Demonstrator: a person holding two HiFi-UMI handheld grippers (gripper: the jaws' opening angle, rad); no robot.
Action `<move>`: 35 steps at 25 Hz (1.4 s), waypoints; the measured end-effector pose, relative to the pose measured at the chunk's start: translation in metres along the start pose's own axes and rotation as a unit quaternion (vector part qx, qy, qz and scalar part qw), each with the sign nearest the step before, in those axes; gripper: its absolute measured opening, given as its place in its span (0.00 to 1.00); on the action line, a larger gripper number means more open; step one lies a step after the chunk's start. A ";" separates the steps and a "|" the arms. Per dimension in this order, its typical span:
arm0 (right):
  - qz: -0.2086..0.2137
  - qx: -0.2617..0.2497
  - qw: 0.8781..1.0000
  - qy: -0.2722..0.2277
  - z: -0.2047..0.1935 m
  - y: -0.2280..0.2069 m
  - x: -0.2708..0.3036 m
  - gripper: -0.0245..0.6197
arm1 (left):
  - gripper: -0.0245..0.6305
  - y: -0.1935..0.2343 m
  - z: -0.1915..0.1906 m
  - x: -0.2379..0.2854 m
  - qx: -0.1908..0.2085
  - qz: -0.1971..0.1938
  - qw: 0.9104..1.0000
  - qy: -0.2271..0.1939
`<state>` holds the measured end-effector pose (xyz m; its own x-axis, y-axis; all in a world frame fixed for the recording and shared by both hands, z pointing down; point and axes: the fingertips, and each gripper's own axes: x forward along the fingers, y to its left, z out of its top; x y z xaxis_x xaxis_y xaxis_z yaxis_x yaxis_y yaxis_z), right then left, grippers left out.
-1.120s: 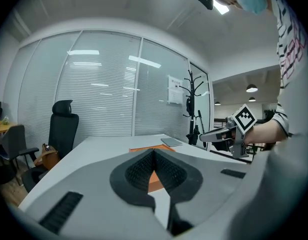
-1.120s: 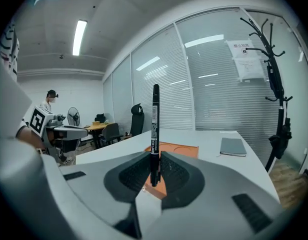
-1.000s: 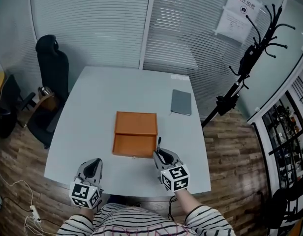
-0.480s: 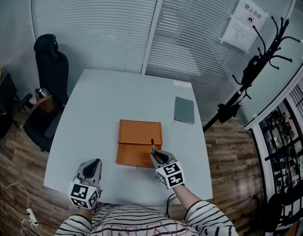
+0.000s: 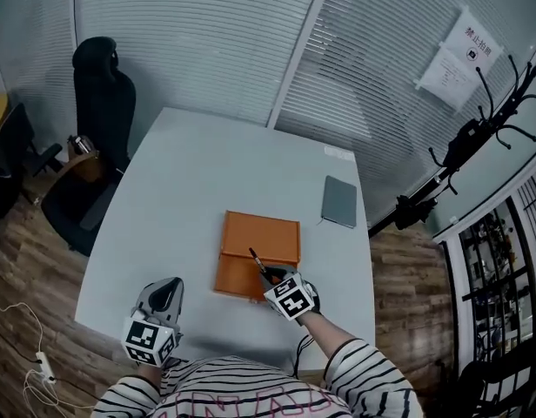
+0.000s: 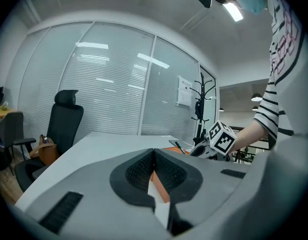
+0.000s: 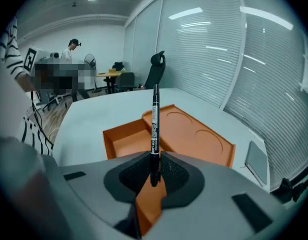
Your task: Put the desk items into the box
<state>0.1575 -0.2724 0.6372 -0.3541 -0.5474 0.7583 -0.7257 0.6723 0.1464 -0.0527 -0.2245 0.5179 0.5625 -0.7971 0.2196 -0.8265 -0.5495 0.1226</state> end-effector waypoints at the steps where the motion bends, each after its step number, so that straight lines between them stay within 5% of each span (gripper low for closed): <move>1: 0.005 -0.019 1.000 0.015 -0.001 0.002 0.006 0.15 | 0.07 0.003 0.000 0.001 -0.001 0.001 1.000 0.000; 15: 0.060 -0.164 0.967 0.186 -0.032 0.014 0.054 0.15 | 0.07 0.023 -0.008 -0.005 -0.018 0.022 1.000 0.006; 24: 0.058 -0.153 0.954 0.251 -0.041 0.004 0.070 0.15 | 0.07 0.026 -0.017 -0.006 -0.026 0.021 0.999 0.018; 35: 0.050 -0.143 0.956 0.252 -0.039 0.006 0.072 0.15 | 0.07 0.032 -0.022 -0.001 -0.030 0.017 0.999 0.016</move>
<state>0.1509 -0.2881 0.7173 -0.0319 -0.2120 0.9767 -0.4857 0.8574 0.1702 -0.0795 -0.2360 0.5426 0.5343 -0.8059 0.2550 -0.8452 -0.5061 0.1714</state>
